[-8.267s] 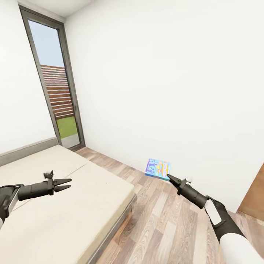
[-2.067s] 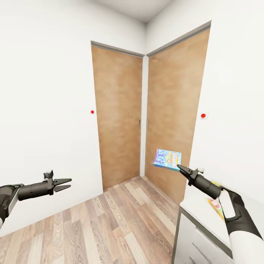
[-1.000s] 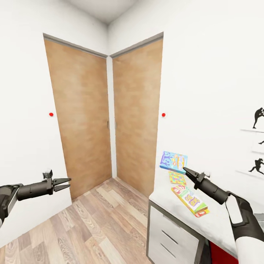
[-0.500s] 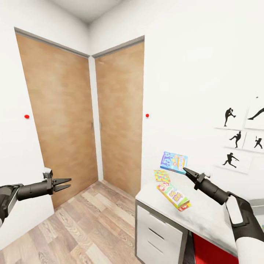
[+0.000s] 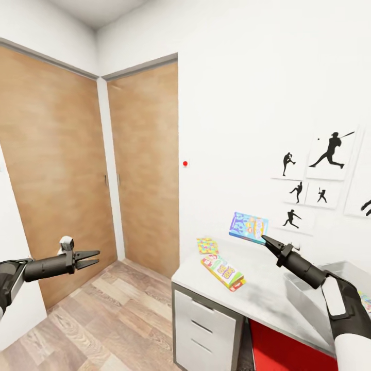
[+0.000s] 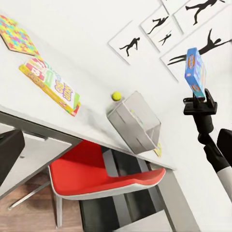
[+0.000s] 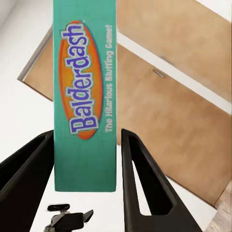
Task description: Put all the toys in the child's room - the three board games (two on the bed and one on the table), the two jigsaw puzzles on the table, and the tennis ball on the table - inside the toy box on the table in the child's room.
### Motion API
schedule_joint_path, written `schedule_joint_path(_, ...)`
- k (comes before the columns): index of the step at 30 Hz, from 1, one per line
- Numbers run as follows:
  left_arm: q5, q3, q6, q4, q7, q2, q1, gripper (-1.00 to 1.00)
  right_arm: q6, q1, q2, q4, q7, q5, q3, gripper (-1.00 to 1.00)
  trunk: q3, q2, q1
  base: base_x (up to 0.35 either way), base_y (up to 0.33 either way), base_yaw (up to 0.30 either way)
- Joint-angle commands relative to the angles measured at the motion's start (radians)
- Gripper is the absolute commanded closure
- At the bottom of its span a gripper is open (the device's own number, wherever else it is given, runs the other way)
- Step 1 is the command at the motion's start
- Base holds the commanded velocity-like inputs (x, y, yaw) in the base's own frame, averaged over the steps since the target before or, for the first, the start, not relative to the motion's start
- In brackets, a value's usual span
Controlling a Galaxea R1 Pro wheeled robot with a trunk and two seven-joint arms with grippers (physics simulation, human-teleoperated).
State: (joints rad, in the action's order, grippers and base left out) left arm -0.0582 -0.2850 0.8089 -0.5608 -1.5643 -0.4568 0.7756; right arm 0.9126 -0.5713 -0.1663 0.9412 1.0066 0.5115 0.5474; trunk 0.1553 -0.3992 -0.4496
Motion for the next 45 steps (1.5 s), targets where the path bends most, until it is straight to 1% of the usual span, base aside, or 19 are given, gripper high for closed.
schedule_joint_path(1, -0.006, -0.003, 0.010, -0.001, -0.006, 0.000, 0.000, -1.00, 0.006, -0.001, -0.001, -0.001, 0.003, 0.004, 0.002, 1.00, 0.000, -0.001, 0.000, 0.000, 0.000, -0.280)
schedule_joint_path(7, -0.006, -0.003, 0.010, 0.000, -0.006, 0.000, 0.000, -1.00, 0.006, -0.001, -0.008, -0.014, 0.003, 0.004, 0.005, 1.00, 0.004, -0.001, 0.000, 0.000, 0.000, -0.280)
schedule_joint_path(13, -0.007, -0.003, 0.009, -0.001, -0.006, 0.000, 0.000, -1.00, 0.005, -0.001, -0.022, -0.032, 0.003, 0.005, 0.030, 1.00, 0.007, -0.001, 0.000, 0.000, 0.000, -0.280)
schedule_joint_path(20, -0.006, -0.003, 0.008, 0.000, -0.006, 0.000, 0.000, -1.00, 0.005, -0.001, -0.025, -0.036, 0.003, 0.004, 0.038, 1.00, 0.011, -0.001, 0.000, 0.006, 0.000, -0.280)
schedule_joint_path(24, -0.007, -0.004, -0.015, 0.000, -0.006, -0.001, 0.000, -1.00, 0.005, -0.001, -0.025, -0.036, 0.003, 0.003, 0.039, 1.00, 0.013, -0.001, 0.000, 0.079, 0.000, -0.280)
schedule_joint_path(26, -0.006, -0.004, -0.030, 0.000, -0.006, -0.001, 0.000, -1.00, 0.004, -0.001, -0.025, -0.036, 0.002, 0.003, 0.039, 1.00, 0.015, -0.001, 0.000, 0.165, 0.031, -0.280)
schedule_joint_path(36, -0.006, -0.005, -0.041, 0.000, -0.006, -0.001, -0.001, -1.00, 0.003, -0.001, -0.030, -0.037, 0.001, 0.003, 0.040, 1.00, 0.020, -0.001, 0.000, 0.244, 0.063, -0.274)
schedule_joint_path(41, -0.004, -0.004, -0.042, 0.000, -0.006, 0.000, -0.001, -1.00, 0.001, -0.001, -0.031, -0.036, 0.000, 0.004, 0.041, 1.00, 0.022, -0.001, 0.000, 0.256, 0.011, -0.117)
schedule_joint_path(45, -0.005, -0.004, -0.042, 0.000, -0.006, 0.000, -0.001, -1.00, 0.001, -0.001, -0.030, -0.036, -0.001, 0.003, 0.041, 1.00, 0.020, -0.001, 0.000, 0.106, 0.003, -0.082)
